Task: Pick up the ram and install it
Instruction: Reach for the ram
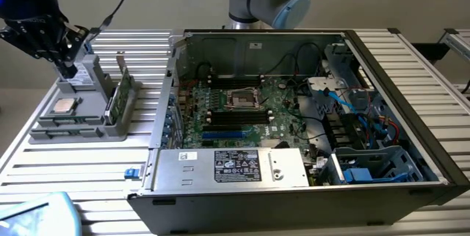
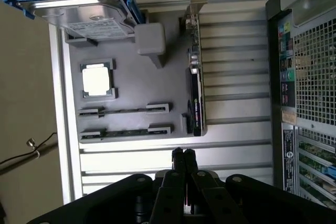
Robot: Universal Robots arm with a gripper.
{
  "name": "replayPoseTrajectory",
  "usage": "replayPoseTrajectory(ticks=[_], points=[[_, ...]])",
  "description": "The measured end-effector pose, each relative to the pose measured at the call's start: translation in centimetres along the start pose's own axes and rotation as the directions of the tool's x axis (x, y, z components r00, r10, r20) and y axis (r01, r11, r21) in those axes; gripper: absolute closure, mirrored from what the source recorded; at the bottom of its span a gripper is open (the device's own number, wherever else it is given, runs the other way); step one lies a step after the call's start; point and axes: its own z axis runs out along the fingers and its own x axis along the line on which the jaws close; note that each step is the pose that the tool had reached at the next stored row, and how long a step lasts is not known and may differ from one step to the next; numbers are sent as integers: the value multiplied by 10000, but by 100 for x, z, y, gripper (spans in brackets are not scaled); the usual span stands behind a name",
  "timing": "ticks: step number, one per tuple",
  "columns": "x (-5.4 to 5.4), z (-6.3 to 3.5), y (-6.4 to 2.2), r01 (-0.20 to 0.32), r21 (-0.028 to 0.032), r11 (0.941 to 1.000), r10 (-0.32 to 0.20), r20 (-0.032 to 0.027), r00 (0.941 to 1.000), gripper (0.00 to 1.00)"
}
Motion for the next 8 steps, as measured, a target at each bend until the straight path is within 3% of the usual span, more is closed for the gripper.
replayPoseTrajectory(ticks=[8], points=[[110,84,-64,-9,56,10000,10,-227,9997,90]])
